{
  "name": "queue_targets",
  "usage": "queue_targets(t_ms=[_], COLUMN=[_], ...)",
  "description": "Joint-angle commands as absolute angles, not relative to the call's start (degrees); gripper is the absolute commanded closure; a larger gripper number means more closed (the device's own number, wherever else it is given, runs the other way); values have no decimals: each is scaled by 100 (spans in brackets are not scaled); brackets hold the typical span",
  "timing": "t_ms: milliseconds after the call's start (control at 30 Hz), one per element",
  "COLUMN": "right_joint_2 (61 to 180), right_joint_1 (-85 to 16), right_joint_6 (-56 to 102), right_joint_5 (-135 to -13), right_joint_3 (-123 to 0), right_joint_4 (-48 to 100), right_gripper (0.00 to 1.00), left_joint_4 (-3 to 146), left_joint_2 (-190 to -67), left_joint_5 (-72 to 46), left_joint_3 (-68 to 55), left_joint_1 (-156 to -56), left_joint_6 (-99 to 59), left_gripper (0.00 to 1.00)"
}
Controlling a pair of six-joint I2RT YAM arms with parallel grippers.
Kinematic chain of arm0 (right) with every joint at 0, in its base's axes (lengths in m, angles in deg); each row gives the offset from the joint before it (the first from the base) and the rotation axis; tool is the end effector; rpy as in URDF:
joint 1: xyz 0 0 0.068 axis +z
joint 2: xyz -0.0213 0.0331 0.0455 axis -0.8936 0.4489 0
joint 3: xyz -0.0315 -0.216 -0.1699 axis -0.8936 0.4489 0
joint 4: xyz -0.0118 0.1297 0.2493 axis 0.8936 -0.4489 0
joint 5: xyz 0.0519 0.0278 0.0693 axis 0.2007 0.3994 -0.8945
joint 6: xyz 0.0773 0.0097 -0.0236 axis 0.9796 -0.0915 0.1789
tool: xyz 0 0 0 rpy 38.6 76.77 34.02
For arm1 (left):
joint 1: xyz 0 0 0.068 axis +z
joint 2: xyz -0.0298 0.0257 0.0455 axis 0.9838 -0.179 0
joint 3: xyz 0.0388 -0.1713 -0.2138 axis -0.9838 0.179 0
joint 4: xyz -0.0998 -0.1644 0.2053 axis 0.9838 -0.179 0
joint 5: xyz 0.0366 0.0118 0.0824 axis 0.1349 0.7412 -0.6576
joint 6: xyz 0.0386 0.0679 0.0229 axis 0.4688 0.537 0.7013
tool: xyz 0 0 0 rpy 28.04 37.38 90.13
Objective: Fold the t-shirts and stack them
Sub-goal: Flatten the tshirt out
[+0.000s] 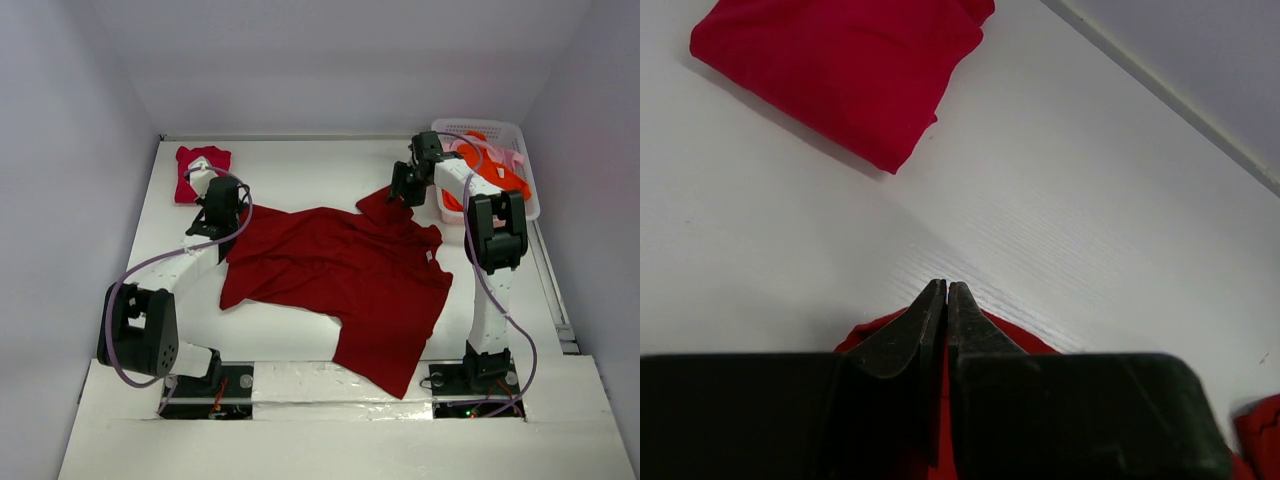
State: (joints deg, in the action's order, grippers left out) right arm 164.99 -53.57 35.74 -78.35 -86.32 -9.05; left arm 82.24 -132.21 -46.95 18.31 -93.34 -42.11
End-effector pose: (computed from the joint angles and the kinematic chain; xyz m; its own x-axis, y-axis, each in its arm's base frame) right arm 0.5014 0.1010 0.1464 -0.9021 0.1759 -0.3941 0.0388 0.9426 0.3317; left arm 0.3545 -0.0549 0.2408 -0.1702 -0.4672 -0.8676 -0.3291 0.8568 -0.3968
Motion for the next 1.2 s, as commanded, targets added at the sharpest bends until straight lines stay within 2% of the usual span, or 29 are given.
queue_targets(t_ms=[0, 1167], right_joint_2=[16442, 16178], right_joint_1=[-5392, -5392], right_joint_6=[3595, 3744], right_joint_5=[-7546, -7063], right_joint_3=[-8741, -8539], right_joint_4=[-1001, -1054], right_gripper=[43, 45], left_joint_4=[8480, 8673], left_joint_2=[-13229, -13141], left_joint_5=[-4752, -4550], left_joint_3=[1888, 2090], left_joint_1=[-9296, -9190], left_joint_6=[-4142, -4160], left_gripper=[100, 100])
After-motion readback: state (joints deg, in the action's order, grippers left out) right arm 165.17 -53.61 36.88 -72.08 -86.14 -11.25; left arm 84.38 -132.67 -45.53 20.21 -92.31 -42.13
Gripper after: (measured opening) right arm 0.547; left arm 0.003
